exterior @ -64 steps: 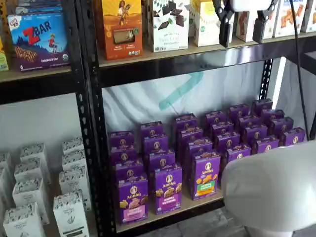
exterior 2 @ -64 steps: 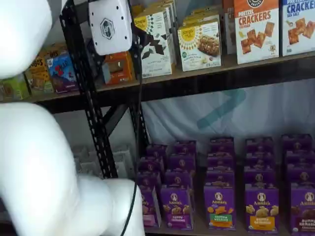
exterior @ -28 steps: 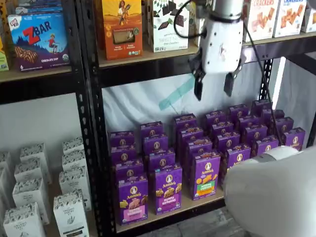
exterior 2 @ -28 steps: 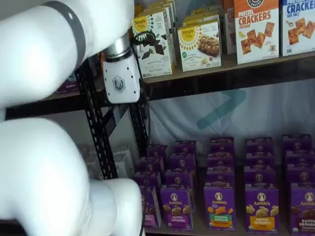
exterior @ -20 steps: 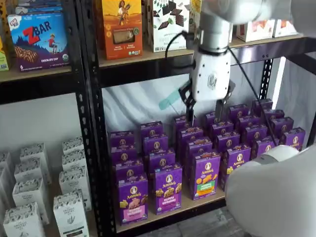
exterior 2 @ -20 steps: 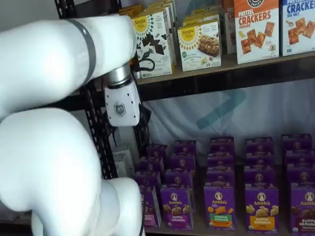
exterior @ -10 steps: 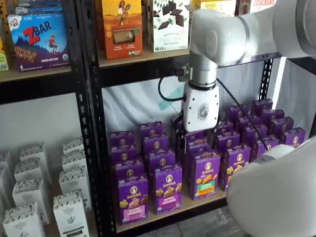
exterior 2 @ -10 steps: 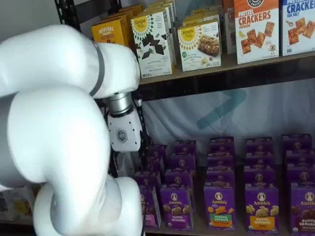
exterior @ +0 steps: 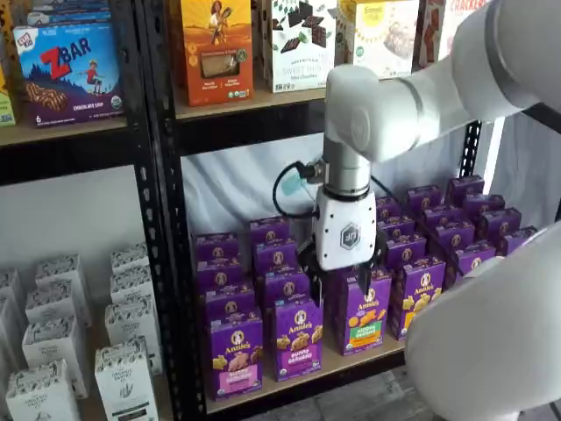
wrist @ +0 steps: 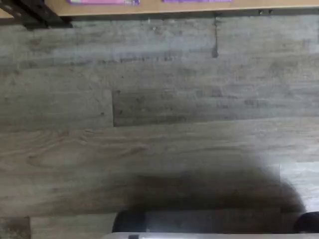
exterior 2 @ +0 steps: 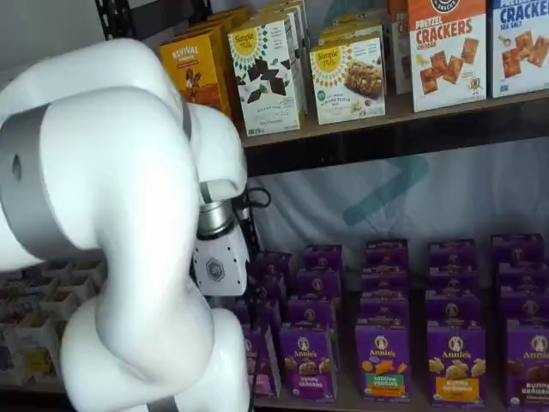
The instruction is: Pick up the purple box with a pink patch in the middle, on the bottom shelf, the first box from the left
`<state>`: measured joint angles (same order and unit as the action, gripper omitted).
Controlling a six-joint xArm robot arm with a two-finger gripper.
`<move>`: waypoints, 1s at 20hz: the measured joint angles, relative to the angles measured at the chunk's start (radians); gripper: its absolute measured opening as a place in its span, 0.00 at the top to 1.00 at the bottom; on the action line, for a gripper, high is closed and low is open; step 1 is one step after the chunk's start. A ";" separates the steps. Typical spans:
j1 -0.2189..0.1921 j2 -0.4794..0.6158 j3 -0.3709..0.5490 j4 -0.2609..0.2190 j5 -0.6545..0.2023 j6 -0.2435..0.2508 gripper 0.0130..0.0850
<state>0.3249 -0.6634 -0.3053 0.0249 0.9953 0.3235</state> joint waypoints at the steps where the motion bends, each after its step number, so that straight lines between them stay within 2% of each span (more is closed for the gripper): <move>1: 0.004 0.015 0.007 0.002 -0.022 0.002 0.00; 10: 0.051 0.175 0.020 -0.005 -0.180 0.049 0.00; 16: 0.086 0.263 0.043 0.034 -0.341 0.051 0.00; 20: 0.122 0.340 0.030 -0.029 -0.419 0.135 0.00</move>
<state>0.4470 -0.3235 -0.2749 -0.0038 0.5758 0.4585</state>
